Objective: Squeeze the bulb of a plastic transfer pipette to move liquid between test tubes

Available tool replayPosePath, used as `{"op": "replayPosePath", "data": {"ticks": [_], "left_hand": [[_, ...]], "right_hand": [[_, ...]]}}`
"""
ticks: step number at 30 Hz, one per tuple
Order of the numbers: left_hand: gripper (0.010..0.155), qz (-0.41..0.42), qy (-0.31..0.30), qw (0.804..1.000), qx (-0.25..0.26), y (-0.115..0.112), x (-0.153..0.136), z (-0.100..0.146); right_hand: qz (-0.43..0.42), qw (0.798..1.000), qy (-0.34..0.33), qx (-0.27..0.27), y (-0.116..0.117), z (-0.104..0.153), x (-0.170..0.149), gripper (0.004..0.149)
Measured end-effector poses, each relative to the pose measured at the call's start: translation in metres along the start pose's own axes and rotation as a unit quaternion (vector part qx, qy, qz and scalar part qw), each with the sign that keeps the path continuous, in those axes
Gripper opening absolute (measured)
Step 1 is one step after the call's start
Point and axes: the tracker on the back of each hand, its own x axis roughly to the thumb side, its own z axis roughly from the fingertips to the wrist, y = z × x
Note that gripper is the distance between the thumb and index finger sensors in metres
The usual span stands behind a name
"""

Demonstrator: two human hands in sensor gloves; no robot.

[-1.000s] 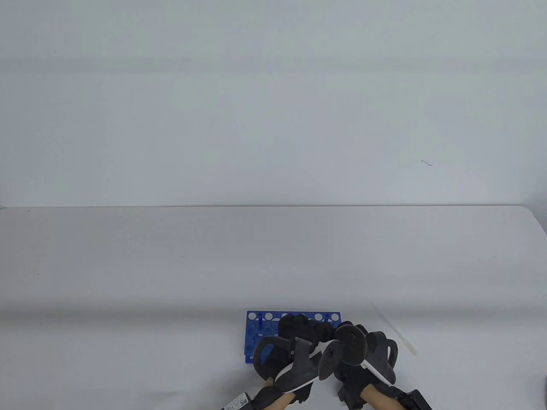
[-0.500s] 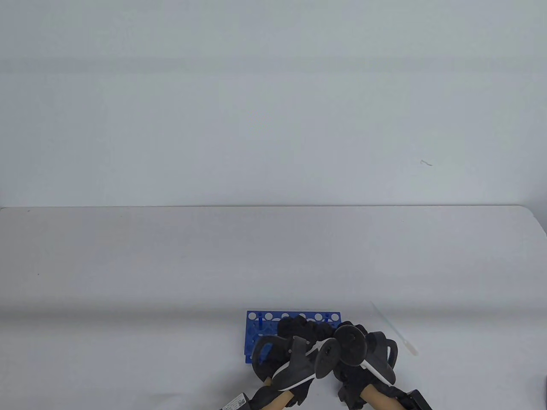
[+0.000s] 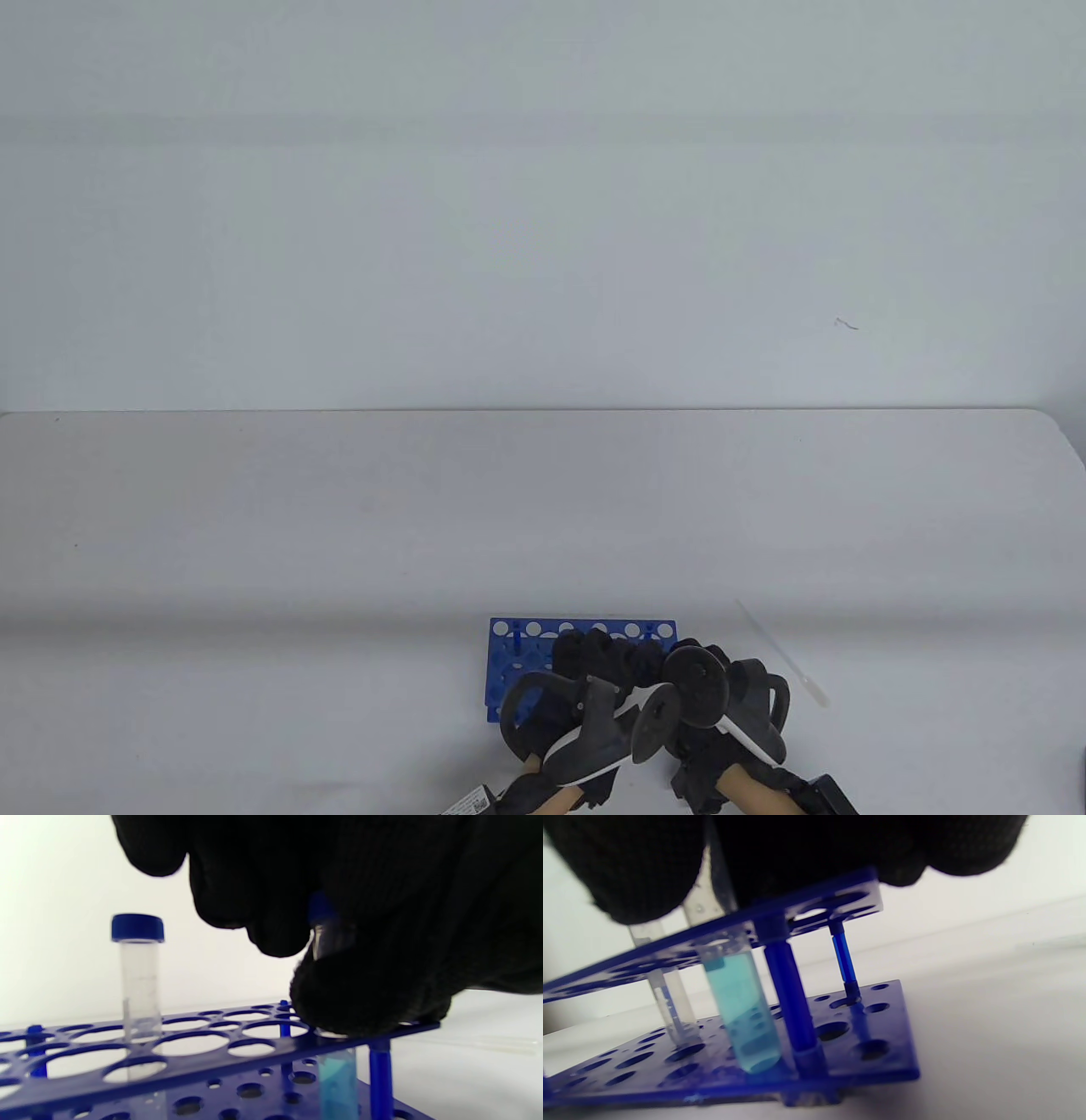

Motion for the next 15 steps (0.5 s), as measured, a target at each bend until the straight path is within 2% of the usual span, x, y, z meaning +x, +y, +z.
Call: {"op": "replayPosePath", "data": {"ticks": [7,11,15], "left_hand": [[0.058,0.003,0.028,0.999,0.015,-0.0021,-0.0056,-0.0009],[0.065,0.019,-0.001,0.999,-0.038,-0.0024,-0.0076,-0.0026],[0.057,0.008,-0.005,1.000,-0.026,-0.0016,-0.0038,-0.0029]], "right_hand": [[-0.001,1.000,-0.002,0.001,0.0003,0.0001,0.0003,0.051],[0.001,1.000,-0.002,0.000,0.0002,0.0001,0.0004,0.051],[0.000,1.000,-0.002,0.000,0.0002,0.0002,0.0002,0.051]]}}
